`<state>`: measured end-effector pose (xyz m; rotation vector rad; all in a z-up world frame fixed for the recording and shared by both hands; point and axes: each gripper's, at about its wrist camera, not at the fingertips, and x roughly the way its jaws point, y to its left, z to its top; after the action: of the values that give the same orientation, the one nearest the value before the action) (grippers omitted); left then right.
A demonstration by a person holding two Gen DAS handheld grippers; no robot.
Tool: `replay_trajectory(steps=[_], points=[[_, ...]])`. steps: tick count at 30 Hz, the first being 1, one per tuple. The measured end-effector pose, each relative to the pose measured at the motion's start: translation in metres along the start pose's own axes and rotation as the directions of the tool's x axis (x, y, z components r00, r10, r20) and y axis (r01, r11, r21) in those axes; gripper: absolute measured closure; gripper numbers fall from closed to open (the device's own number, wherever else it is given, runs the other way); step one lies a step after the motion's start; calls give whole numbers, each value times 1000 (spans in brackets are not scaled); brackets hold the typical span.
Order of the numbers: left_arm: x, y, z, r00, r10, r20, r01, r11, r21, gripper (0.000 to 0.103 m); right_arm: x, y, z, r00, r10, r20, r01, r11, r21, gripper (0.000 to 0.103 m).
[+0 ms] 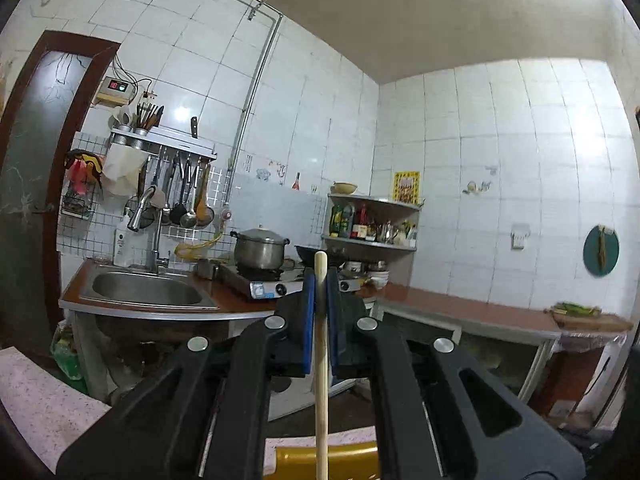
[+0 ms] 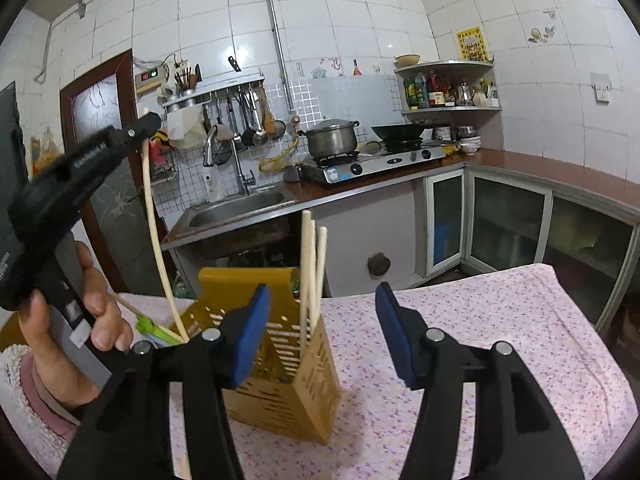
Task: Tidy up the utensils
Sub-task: 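Lift the chopstick upright and lower it into the yellow holder with the left tool, then open both tools to release the chopsticks and pull back from the holder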
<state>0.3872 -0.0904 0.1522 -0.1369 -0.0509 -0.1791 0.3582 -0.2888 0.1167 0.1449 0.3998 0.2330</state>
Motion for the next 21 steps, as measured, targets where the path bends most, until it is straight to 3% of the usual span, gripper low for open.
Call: replay_trajectory(steps=[6,9,12,14,15,19,21], points=[[4,5,-21,995,-15,-99,15,1000,-6,95,-5,-16,-4,1000,-8,-5,8,998,63,48],[-2,14,-25,990,-9,-139,5,1000,-28,78,-8,-17,-8,1000,-23,-17,24,998,58,48],[-11,27,-25,980,2,-198,-13,998,-53,52,-9,-16,-16,999,-30,-35,32,998,54,48],[-22,36,-23,970,3,-243,-21,997,-71,46,-11,-14,-23,998,-42,-56,45,998,42,48],[-29,43,-23,961,-6,-277,-17,996,-82,42,-12,-12,-26,997,-48,-64,51,998,35,48],[-67,66,-26,933,5,-360,-41,995,-93,9,-19,-3,-46,992,-74,-104,75,997,6,48],[-86,77,-34,917,12,-399,-48,996,-81,7,-22,1,-55,989,-80,-128,81,997,9,48]])
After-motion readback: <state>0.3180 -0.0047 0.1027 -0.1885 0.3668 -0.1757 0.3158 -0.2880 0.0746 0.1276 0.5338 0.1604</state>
